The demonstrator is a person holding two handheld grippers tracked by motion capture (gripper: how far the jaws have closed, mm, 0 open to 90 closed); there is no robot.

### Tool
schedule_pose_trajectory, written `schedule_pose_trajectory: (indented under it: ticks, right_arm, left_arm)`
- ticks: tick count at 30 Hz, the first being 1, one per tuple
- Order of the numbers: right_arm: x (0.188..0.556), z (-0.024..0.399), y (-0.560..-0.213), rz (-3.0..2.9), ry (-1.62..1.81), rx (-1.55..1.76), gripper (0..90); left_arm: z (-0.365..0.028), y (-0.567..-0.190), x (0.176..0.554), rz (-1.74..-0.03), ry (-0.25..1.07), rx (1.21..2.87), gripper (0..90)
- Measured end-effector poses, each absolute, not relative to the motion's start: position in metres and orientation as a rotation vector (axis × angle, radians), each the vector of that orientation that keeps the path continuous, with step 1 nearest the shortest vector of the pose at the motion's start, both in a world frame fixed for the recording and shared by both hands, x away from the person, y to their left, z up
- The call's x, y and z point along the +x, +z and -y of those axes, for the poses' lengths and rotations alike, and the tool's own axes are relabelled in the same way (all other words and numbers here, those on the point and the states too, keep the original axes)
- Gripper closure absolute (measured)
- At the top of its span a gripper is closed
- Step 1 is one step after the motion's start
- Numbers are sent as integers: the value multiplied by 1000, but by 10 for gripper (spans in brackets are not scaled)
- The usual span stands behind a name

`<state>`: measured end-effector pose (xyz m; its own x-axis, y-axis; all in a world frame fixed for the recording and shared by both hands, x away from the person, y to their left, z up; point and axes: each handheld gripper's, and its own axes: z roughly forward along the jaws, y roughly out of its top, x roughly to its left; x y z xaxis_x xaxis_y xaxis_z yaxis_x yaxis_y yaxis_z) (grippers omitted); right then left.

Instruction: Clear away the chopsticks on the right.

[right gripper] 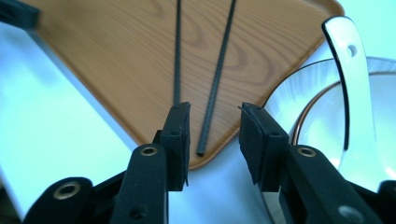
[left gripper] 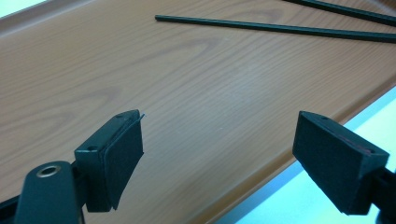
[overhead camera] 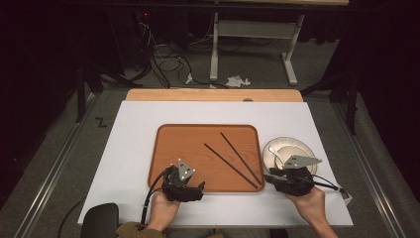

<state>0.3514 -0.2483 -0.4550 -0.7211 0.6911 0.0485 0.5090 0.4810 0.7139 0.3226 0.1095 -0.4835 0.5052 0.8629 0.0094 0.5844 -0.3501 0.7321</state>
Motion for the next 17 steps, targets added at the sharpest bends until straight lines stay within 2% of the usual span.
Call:
schedule_pose_trajectory:
  ticks: [5,17]
  right_arm:
    - [347,259,-458,-2482,1092,1077,644]
    - [342,258,-464,-2493,1044,1020,650]
  left_arm:
    - [-119,-483,325,-1229,441,2038,165]
    - [-113,-483,320,-1175,448,2095,165]
